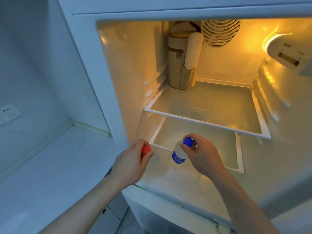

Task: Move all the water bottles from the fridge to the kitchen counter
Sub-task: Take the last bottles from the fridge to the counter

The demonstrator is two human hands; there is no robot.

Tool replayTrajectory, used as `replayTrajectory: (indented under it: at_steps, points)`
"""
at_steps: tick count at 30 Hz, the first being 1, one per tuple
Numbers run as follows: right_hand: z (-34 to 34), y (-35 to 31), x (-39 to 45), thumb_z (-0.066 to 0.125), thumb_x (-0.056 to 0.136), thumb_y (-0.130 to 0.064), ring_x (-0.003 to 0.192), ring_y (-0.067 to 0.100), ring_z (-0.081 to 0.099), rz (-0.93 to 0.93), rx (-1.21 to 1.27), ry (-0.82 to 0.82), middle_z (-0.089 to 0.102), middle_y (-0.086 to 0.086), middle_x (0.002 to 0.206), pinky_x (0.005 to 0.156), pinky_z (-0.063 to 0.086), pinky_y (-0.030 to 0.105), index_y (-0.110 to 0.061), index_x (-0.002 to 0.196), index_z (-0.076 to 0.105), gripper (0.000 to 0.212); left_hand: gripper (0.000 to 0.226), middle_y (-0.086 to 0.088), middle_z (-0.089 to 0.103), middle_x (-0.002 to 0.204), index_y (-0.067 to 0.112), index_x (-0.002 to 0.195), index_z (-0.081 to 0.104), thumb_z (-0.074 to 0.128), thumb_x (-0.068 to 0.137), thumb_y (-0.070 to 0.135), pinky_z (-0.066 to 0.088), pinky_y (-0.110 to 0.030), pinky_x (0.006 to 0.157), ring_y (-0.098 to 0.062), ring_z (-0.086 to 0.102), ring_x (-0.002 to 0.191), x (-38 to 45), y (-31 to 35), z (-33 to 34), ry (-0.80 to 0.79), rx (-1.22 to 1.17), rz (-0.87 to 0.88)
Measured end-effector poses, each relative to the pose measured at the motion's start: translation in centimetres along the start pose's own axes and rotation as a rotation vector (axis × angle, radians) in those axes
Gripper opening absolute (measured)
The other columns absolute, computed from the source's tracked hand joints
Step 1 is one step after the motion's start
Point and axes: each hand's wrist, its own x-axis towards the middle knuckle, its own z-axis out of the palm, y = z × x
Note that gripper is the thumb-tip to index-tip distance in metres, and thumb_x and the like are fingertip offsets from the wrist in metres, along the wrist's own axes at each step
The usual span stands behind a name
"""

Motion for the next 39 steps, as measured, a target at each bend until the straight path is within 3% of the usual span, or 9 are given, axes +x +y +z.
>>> replayTrajectory:
  at_steps: [7,11,17,22,39]
  points:
    - [2.6,-6.2,-0.8,0.067,0.092,-0.046,0.078,0.013,0.061,-0.129,-0.141,-0.356,0.065,-0.012,0.084,0.066,0.051,0.032,-0.034,0.095,0.061,0.014,0.012,0.015,0.057,0.090,0.041,0.107,0.040,0.042,0.102,0.052,0.052,-0.039,0.069,-0.013,0.058,0.075,-5.9,-3.8,-2.6,-0.027,0.033,-0.118]
    - [6.3,-9.7,-2.4,0.069,0.088,-0.045,0.074,0.009,0.060,-0.226,-0.113,-0.483,0.065,-0.009,0.084,0.064,0.047,0.030,-0.037,0.090,0.062,0.011,0.012,0.017,0.057,0.093,0.039,0.109,0.041,0.043,0.102,0.050,0.049,-0.036,0.072,-0.014,0.058,0.077,-11.0,-6.5,-4.7,0.005,0.035,-0.237]
    - [12.1,-15.0,-7.1,0.068,0.087,-0.039,0.074,0.019,0.060,-0.333,-0.116,-0.633,0.065,-0.004,0.077,0.071,0.049,0.034,-0.028,0.086,0.062,0.012,0.013,0.017,0.057,0.097,0.041,0.110,0.041,0.045,0.101,0.049,0.044,-0.034,0.073,-0.018,0.056,0.083,-20.3,-10.3,-7.2,0.094,0.037,-0.421]
    - [16.4,-20.2,-13.6,0.067,0.087,-0.038,0.066,0.009,0.057,-0.448,-0.108,-0.762,0.065,-0.007,0.073,0.062,0.044,0.027,-0.032,0.087,0.062,0.008,0.014,0.013,0.059,0.098,0.039,0.110,0.042,0.047,0.100,0.048,0.049,-0.037,0.075,-0.018,0.059,0.082,-30.6,-12.1,-9.9,0.181,0.045,-0.557]
    - [25.9,-38.9,-41.6,0.066,0.087,-0.041,0.077,0.008,0.059,-0.990,-0.066,-1.122,0.065,-0.011,0.077,0.071,0.054,0.031,-0.041,0.091,0.063,0.005,0.010,0.015,0.056,0.092,0.041,0.107,0.043,0.047,0.100,0.049,0.042,-0.031,0.068,-0.009,0.055,0.077,-65.9,-10.0,-18.5,0.514,0.125,-1.085]
